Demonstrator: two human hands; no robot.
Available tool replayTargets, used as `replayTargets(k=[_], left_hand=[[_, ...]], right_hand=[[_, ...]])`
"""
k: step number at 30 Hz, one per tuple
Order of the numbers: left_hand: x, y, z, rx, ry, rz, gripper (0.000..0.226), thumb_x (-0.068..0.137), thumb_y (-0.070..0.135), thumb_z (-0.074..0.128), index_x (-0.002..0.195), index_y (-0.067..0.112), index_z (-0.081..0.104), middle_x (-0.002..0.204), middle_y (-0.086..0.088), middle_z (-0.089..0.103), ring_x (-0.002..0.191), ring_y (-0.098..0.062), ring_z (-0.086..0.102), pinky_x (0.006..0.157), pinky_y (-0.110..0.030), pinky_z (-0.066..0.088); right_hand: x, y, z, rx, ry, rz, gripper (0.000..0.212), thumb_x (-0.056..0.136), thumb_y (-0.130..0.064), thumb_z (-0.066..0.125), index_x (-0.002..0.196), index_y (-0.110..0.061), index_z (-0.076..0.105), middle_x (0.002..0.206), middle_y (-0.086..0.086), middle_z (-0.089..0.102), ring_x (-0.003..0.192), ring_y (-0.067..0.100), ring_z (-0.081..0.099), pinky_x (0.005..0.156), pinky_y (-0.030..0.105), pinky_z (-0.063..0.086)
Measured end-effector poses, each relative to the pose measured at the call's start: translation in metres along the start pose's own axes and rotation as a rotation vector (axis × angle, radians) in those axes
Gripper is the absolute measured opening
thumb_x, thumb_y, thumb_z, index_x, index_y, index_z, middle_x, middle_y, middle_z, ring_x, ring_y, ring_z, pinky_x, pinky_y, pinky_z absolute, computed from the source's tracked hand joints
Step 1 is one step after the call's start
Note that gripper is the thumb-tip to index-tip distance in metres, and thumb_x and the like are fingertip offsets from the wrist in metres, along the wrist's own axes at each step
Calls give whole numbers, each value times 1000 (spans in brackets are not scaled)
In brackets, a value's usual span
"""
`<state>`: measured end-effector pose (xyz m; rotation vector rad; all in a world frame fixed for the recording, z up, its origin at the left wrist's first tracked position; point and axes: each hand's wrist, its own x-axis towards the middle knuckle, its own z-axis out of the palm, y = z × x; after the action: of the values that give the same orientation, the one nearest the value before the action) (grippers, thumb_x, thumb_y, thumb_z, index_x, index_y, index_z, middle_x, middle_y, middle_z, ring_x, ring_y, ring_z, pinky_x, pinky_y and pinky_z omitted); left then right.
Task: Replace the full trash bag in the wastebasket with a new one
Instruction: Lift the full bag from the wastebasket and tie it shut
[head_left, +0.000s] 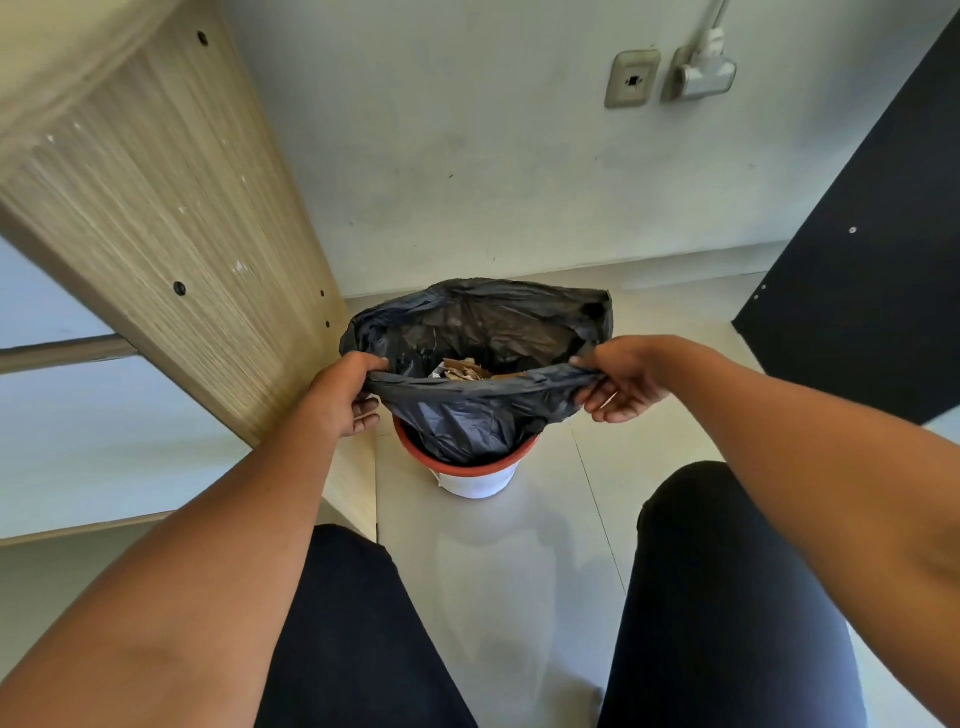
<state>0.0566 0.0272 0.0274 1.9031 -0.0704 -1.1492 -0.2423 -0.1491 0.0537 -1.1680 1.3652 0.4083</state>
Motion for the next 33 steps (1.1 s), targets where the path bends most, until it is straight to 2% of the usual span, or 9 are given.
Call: replayTargets(k=[5, 9, 12, 16, 19, 21, 25, 29, 33], left_hand=[[2, 8, 3, -102, 97, 140, 29, 81, 24, 75, 107, 11, 71, 89, -3, 64, 72, -14, 57, 76, -33, 54], [-7, 16, 2, -229, 22, 138, 41, 73, 42, 81, 108, 22, 69, 102, 4, 68, 91, -14, 61, 72, -30, 49], [-7, 21, 2, -261, 118, 264, 31, 74, 24, 78, 104, 18, 72, 99, -1, 72, 95, -18, 68, 68, -27, 52], [-15, 26, 6, -349, 208, 460, 9, 83, 14, 74, 86, 21, 70, 88, 3, 72, 78, -11, 69, 60, -21, 52], [-17, 26, 11, -316, 342, 571, 12, 84, 21, 73, 91, 14, 68, 93, -5, 73, 87, -23, 72, 66, -29, 56], [-17, 29, 14, -276, 417, 632, 14, 85, 23, 68, 92, 11, 66, 92, -6, 72, 88, -27, 71, 71, -37, 61], [-19, 40, 15, -208, 488, 725, 17, 90, 27, 57, 87, 11, 62, 83, -3, 67, 83, -30, 68, 72, -42, 59], [-23, 53, 16, -69, 591, 807, 17, 98, 21, 54, 97, 6, 61, 90, -6, 63, 81, -22, 58, 68, -28, 44], [-24, 66, 13, -80, 577, 742, 12, 88, 21, 61, 90, 10, 56, 85, -6, 63, 74, -22, 59, 64, -35, 50]], right_hand=[[-2, -13, -13, 92, 385, -169, 41, 101, -33, 39, 77, -6, 60, 62, 9, 58, 55, 24, 60, 52, 27, 49], [-2, -13, -14, 238, 595, -275, 21, 91, -16, 44, 77, -4, 53, 69, 13, 57, 55, 26, 58, 50, 29, 49], [-3, -9, -16, 338, 698, -326, 11, 86, -12, 48, 81, -4, 54, 77, 14, 59, 57, 26, 61, 47, 27, 48], [-1, -8, -22, 590, 666, -352, 9, 89, -12, 48, 80, -11, 50, 93, 13, 57, 61, 21, 55, 43, 23, 44], [-2, -9, -25, 849, 591, -337, 11, 91, -14, 43, 93, -14, 54, 102, 9, 55, 72, 21, 51, 52, 28, 46], [-4, -10, -24, 983, 587, -353, 19, 86, -14, 41, 96, -16, 57, 95, 9, 56, 71, 24, 49, 53, 26, 46], [-8, -18, -20, 1056, 640, -458, 18, 86, -12, 40, 85, -17, 57, 92, 8, 60, 74, 25, 56, 56, 31, 53], [-8, -23, -25, 1020, 766, -477, 15, 81, -6, 39, 76, -10, 52, 81, 9, 53, 61, 22, 44, 48, 26, 39], [-13, -25, -33, 1021, 730, -467, 6, 81, -10, 46, 76, -10, 49, 78, 8, 47, 56, 19, 35, 49, 28, 31]])
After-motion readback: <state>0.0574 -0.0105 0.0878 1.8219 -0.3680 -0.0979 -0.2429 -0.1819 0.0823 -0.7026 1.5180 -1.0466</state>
